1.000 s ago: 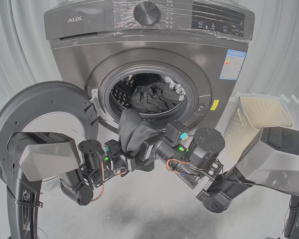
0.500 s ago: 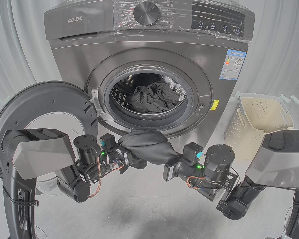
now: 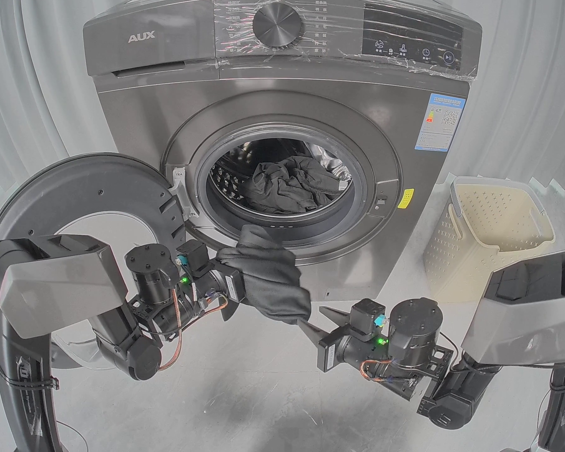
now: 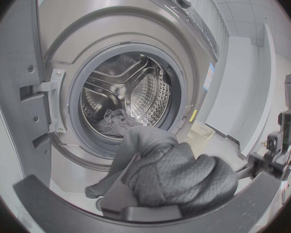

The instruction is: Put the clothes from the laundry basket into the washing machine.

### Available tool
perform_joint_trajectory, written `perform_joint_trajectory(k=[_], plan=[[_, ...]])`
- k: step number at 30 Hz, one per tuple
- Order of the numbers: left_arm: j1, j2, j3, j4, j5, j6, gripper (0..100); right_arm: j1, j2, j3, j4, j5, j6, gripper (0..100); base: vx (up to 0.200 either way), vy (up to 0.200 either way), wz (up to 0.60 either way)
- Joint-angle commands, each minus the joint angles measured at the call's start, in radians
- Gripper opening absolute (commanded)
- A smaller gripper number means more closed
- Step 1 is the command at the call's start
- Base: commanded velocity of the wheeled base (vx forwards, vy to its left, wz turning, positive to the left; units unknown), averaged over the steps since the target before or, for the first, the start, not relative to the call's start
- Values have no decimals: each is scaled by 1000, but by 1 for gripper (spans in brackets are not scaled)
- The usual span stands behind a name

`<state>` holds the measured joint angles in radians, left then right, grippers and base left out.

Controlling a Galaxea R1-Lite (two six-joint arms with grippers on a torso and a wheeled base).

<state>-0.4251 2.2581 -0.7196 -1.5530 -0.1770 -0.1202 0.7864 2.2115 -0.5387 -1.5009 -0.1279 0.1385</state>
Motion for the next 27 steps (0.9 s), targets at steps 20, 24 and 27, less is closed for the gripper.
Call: perform_joint_trajectory(k=[20, 24, 27], plan=[[17, -425, 479, -1, -130, -26, 0, -88, -1, 293, -48, -72, 128, 100, 0, 0, 0], [40, -445, 514, -1, -118, -18, 0, -134, -52, 302, -47, -73, 141, 100, 0, 0, 0], [68, -448, 534, -2, -116, 4, 0, -144, -92, 301, -45, -72, 136, 100, 0, 0, 0]])
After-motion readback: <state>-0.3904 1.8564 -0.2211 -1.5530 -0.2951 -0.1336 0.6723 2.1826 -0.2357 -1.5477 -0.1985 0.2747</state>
